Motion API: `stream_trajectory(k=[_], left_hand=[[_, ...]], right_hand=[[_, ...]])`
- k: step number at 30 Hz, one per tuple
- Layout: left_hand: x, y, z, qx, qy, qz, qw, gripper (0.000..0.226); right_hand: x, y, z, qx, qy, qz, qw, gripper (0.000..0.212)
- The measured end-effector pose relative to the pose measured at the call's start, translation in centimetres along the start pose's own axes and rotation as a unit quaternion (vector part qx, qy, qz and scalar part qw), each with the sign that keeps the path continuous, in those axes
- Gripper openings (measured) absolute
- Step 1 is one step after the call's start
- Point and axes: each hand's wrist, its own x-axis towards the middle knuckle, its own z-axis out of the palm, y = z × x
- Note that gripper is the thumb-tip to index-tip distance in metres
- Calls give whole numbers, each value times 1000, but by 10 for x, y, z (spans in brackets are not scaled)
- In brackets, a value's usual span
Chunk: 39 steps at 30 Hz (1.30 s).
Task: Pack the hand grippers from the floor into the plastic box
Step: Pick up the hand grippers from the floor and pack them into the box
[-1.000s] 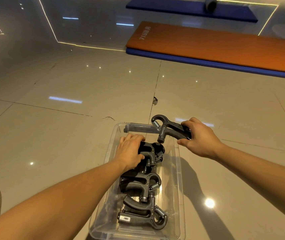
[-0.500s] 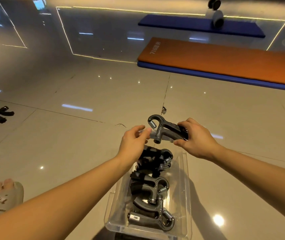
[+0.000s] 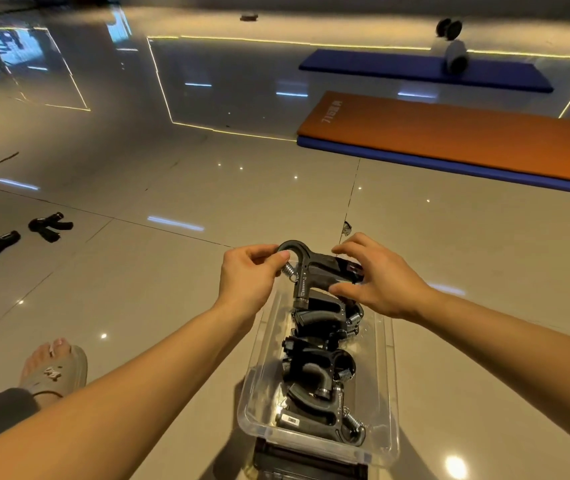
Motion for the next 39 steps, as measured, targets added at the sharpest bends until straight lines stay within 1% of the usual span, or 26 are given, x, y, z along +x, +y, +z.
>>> stream_trajectory(k=[2,3,4,5,6,8,10,13,16,18,22,24,26,30,33,35,36,38,39], left_hand=[[-8,2,-4,8,5,33,999,22],[-12,3,-5,17,7,53,998,19],[-17,4,-7,26,6,74,997,17],[-23,5,-8,44,6,96,994,18],[-29,6,-9,56,9,114,992,20],[-38,6,-8,66,19,139,988,22],[-48,6,-7,77,27,167,983,27],[-60,5,-2,106,16,219,970,28],[-73,4,3,129,-19,272,953,32],[-76,2,5,141,-41,303,942,32],[-78,-5,5,179,-72,329,924,30],[-80,-10,6,194,-89,343,915,31],[-81,-15,7,202,-102,347,910,33],[-76,-19,5,199,-117,321,918,39],[-59,-19,-2,225,-108,310,917,40],[-43,-21,-7,269,-104,316,904,42],[-35,-23,-10,299,-113,315,894,46],[-21,-24,-13,369,-157,306,864,63],[-16,-24,-14,403,-183,312,841,73]], right_hand=[[3,-8,-3,24,27,25,999,47],[4,-13,-6,72,33,57,995,37],[5,-20,-9,151,27,99,983,30],[5,-25,-11,236,7,150,960,30],[5,-30,-13,296,-20,197,935,33],[1,-37,-16,325,-73,267,904,42],[-4,-41,-15,328,-107,311,885,47],[-6,-43,-14,354,-118,340,863,52],[-7,-43,-16,389,-127,345,845,52],[-8,-41,-17,403,-128,353,835,47],[-9,-36,-15,439,-139,361,811,29],[-9,-34,-15,442,-141,358,810,24],[-9,-33,-14,434,-139,352,818,19],[-11,-28,-16,393,-132,322,851,20],[-14,-22,-16,350,-150,285,880,20],[-15,-16,-15,327,-169,265,891,21],[-15,-14,-14,318,-179,256,895,22],[-16,-9,-12,299,-199,235,903,20],[-17,-7,-11,288,-208,225,907,20]])
